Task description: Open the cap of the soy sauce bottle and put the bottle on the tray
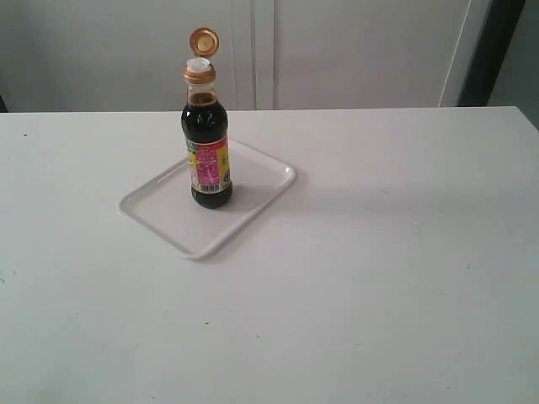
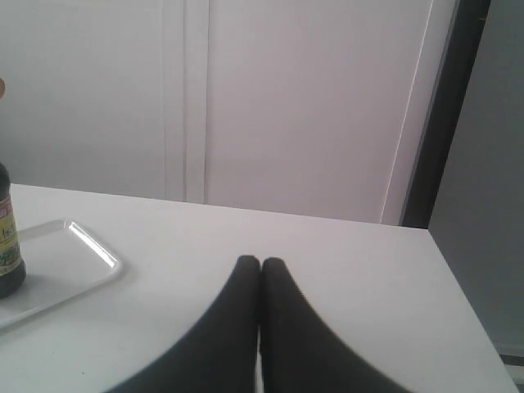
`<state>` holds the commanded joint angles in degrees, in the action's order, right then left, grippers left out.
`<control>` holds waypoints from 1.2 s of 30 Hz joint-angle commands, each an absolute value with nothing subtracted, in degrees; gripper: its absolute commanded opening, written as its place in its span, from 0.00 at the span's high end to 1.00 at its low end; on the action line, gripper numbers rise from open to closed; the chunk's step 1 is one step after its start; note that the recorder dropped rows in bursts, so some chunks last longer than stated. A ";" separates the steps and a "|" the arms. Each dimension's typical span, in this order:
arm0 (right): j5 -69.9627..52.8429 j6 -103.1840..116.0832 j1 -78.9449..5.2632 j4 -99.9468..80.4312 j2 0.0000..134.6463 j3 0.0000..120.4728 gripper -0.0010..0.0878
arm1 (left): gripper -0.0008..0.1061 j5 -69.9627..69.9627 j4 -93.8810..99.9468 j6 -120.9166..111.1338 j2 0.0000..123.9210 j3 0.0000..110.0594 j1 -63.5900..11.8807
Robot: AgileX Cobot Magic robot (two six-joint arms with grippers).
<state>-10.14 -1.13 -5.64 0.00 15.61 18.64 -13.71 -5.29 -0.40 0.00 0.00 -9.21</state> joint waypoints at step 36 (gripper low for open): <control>-11.48 -1.95 -5.64 0.00 15.53 18.64 0.99 | 0.99 -13.62 -5.29 0.00 0.00 0.00 -9.21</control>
<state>-11.48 -1.95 -5.64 0.00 15.53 18.64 -13.62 -5.29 0.00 0.00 0.00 -9.21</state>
